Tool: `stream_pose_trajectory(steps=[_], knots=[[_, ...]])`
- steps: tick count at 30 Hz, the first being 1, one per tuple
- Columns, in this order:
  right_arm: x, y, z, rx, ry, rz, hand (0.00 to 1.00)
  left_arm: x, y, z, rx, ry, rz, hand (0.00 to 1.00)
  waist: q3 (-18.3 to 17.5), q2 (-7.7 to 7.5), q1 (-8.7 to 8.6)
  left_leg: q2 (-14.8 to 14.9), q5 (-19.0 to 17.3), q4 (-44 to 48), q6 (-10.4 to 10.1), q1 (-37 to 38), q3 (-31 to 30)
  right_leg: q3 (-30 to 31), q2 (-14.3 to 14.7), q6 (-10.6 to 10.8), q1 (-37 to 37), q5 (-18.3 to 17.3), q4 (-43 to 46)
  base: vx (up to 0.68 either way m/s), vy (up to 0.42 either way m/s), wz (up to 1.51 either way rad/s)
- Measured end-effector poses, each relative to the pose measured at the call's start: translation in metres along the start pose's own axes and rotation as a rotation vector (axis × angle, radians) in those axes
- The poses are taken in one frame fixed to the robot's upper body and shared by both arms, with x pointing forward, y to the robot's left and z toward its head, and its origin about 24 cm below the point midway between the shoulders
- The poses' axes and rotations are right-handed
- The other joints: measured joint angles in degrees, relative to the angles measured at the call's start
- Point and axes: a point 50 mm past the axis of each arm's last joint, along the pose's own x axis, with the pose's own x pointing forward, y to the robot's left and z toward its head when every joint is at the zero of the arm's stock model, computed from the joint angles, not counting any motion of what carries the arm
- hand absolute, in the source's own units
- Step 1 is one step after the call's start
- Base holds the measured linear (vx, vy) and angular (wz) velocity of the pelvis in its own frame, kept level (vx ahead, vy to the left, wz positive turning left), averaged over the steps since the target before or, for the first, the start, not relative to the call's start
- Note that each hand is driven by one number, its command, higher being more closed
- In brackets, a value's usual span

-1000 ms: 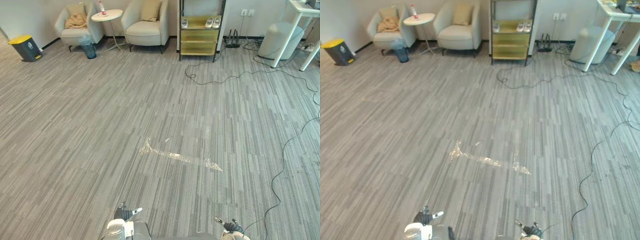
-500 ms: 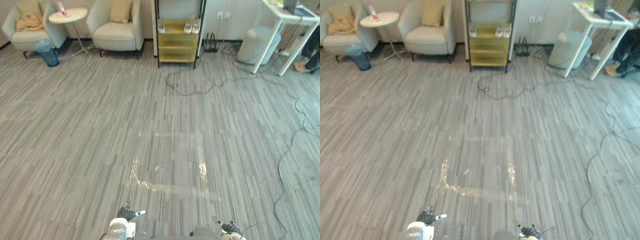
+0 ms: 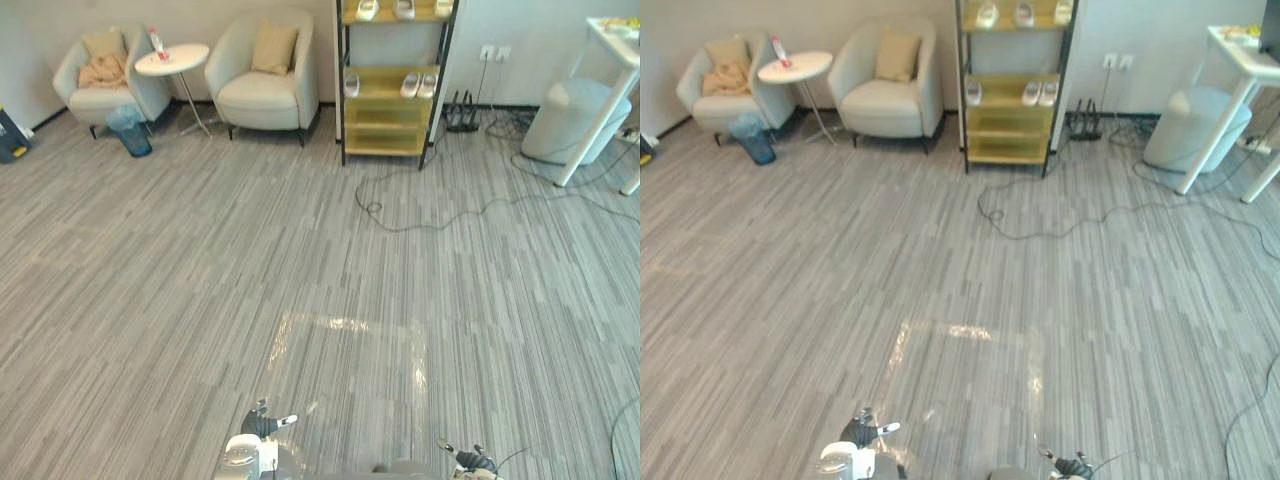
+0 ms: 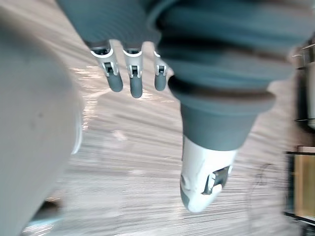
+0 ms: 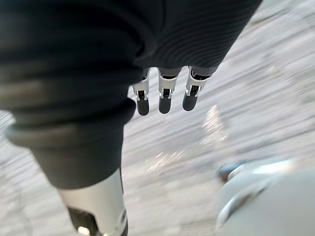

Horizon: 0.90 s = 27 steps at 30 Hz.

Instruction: Pick up cushions and gather them together orderly.

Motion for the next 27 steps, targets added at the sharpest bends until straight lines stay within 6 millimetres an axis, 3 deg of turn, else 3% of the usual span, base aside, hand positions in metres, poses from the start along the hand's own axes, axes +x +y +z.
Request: stream_pose_trajectory(steps=[2,3,4,6,8,9,11,12,14,17,19,20,21,23,25,26,27], knots=[[0.000,0.000,0.001,0.005,-0.001,-0.001,0.00,0.001,-0.002,0.002,0.008,-0.005,-0.007,0.00,-0.01,-0.11,0.61,-3.87,0.48,-16.52,-0.22,-1.09,1.53,0.62,-1.26,1.35,2.15,-0.82,-1.85,0.38,0.074,-0.17],[0.000,-0.001,0.000,0.011,0.004,-0.008,0.00,0.001,-0.003,0.002,0.019,-0.005,-0.013,0.00,-0.07,-0.06,0.79,-6.98,3.71,-28.73,-0.92,-1.04,0.65,0.85,-1.81,2.45,3.72,-1.52,-3.37,0.61,0.205,-0.25],[0.001,-0.003,-0.003,0.011,0.022,-0.015,0.00,0.001,-0.003,0.003,0.038,-0.008,-0.019,0.00,-0.28,-0.41,1.58,-9.17,11.66,-34.50,-0.22,-0.56,-1.81,1.96,-2.12,3.78,5.29,-2.25,-4.83,0.64,0.209,-0.28],[0.000,0.002,-0.008,0.013,0.048,-0.004,0.00,0.002,0.004,0.004,0.067,-0.004,-0.011,0.00,-1.62,-2.90,1.46,-12.09,9.71,-34.22,3.62,-0.50,-1.34,3.81,-4.53,4.77,5.49,-1.94,-4.81,0.52,0.136,-0.07],[0.000,0.002,-0.009,0.009,0.053,-0.003,0.00,0.004,0.008,0.005,0.080,0.000,-0.007,0.00,-1.60,-3.88,1.21,-12.56,6.33,-30.17,5.09,-0.91,-1.14,6.40,-5.84,5.26,3.97,-1.72,1.05,0.55,0.158,0.07],[0.000,0.001,-0.009,0.004,0.050,-0.004,0.00,0.004,0.009,0.004,0.082,0.006,-0.005,0.00,-1.60,-3.98,1.73,-12.65,4.52,-29.85,5.35,0.90,-0.55,8.38,-6.17,5.65,0.97,-1.53,9.31,0.50,0.163,-0.09],[0.001,0.004,-0.007,0.003,0.045,0.006,0.00,0.004,0.011,0.000,0.121,0.022,-0.011,0.00,-1.51,-4.13,1.64,-13.70,2.83,-32.78,5.94,6.74,-0.57,9.24,-7.40,9.42,-4.93,0.15,26.71,0.43,0.122,-0.07],[0.000,0.003,-0.009,0.002,0.049,0.006,0.00,0.003,0.013,-0.003,0.133,0.038,-0.011,0.00,-1.41,-4.10,1.57,-14.20,2.56,-34.49,6.12,9.71,-0.86,8.62,-7.97,9.33,-6.45,-0.90,32.30,0.55,0.097,0.10],[0.000,0.004,-0.009,-0.019,0.046,0.016,0.00,0.001,0.015,-0.012,0.148,0.070,-0.010,0.00,-1.05,-3.38,1.17,-14.55,2.53,-39.21,6.13,17.36,-1.61,2.69,-9.09,6.37,-9.91,-3.88,36.99,0.46,0.061,0.16],[0.001,0.007,-0.004,-0.025,0.031,0.027,0.00,0.000,0.015,-0.017,0.129,0.086,-0.009,0.00,-1.28,-2.76,1.10,-13.21,2.53,-40.42,6.12,20.05,-2.51,-1.82,-7.92,4.80,-15.15,-5.00,26.81,0.32,-0.054,0.25],[0.001,0.007,-0.003,-0.028,0.029,0.026,0.00,-0.001,0.016,-0.018,0.128,0.090,-0.007,0.00,-1.36,-2.54,0.83,-12.63,2.34,-40.45,5.72,20.53,-3.57,-1.75,-6.19,4.83,-16.81,-1.91,16.36,0.33,-0.169,0.44],[0.001,0.004,-0.007,-0.035,0.042,0.019,0.00,-0.001,0.022,-0.018,0.137,0.090,0.005,0.00,-1.77,-4.78,0.58,-13.79,0.75,-40.40,3.06,21.47,-5.26,0.60,-5.45,3.75,-17.19,8.16,6.64,0.31,-0.180,0.43],[0.001,-0.002,-0.007,-0.041,0.048,0.007,0.00,0.000,0.018,-0.019,0.131,0.100,-0.001,0.00,-1.56,-2.86,0.35,-12.50,-0.20,-40.59,1.72,22.53,-6.83,0.55,-4.31,3.57,-16.44,7.69,8.29,0.36,-0.202,0.36],[0.003,-0.011,-0.006,-0.053,0.053,-0.015,0.00,-0.002,0.009,-0.022,0.114,0.106,-0.019,0.00,-1.96,-1.25,0.63,-10.74,-0.24,-40.26,1.58,22.81,-8.05,0.23,-2.63,3.26,-14.41,7.25,5.90,0.26,-0.158,0.01],[0.004,-0.014,-0.003,-0.043,0.045,-0.026,0.00,-0.002,0.005,-0.022,0.112,0.108,-0.031,0.00,-1.99,-0.61,0.53,-9.83,-0.46,-38.24,0.95,22.64,-8.24,-0.30,-1.77,2.82,-12.59,6.33,3.72,0.19,-0.147,0.06],[0.003,-0.014,-0.007,-0.029,0.056,-0.029,0.00,0.000,0.005,-0.019,0.113,0.101,-0.031,0.00,-1.79,-0.21,0.35,-8.71,-1.41,-31.18,-0.69,20.25,-8.45,-1.15,-1.31,2.54,-10.31,5.88,2.20,0.17,-0.137,0.27],[0.002,-0.017,-0.010,-0.027,0.063,-0.036,0.00,0.000,0.004,-0.016,0.100,0.089,-0.028,0.00,-1.30,-0.91,0.36,-7.75,-1.37,-22.97,-1.17,17.38,-8.81,-1.37,-1.08,2.41,-8.33,5.56,1.19,0.17,-0.139,0.29]])
